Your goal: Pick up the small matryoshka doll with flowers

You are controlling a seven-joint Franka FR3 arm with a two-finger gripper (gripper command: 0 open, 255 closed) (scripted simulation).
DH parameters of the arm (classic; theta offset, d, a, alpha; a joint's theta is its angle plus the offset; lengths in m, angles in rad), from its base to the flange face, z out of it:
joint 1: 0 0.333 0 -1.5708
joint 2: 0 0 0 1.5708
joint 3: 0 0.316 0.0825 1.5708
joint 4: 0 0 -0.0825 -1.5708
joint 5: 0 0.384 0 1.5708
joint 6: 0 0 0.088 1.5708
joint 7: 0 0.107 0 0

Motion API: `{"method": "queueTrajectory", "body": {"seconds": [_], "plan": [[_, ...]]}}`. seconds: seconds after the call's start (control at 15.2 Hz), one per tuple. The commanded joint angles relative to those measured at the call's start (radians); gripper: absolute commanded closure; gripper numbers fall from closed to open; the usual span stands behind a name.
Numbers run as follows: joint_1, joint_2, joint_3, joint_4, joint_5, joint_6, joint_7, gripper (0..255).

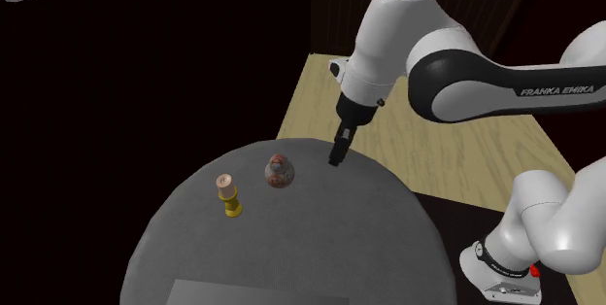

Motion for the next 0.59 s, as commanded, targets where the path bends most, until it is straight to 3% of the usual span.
{"method": "queueTrajectory", "body": {"seconds": [0.0,0.53], "plan": [[-0.002,0.085,0.018,0.081,-0.031,0.000,0.032,0],[0.030,0.437,0.064,0.456,-0.181,-0.052,0.153,0]]}}
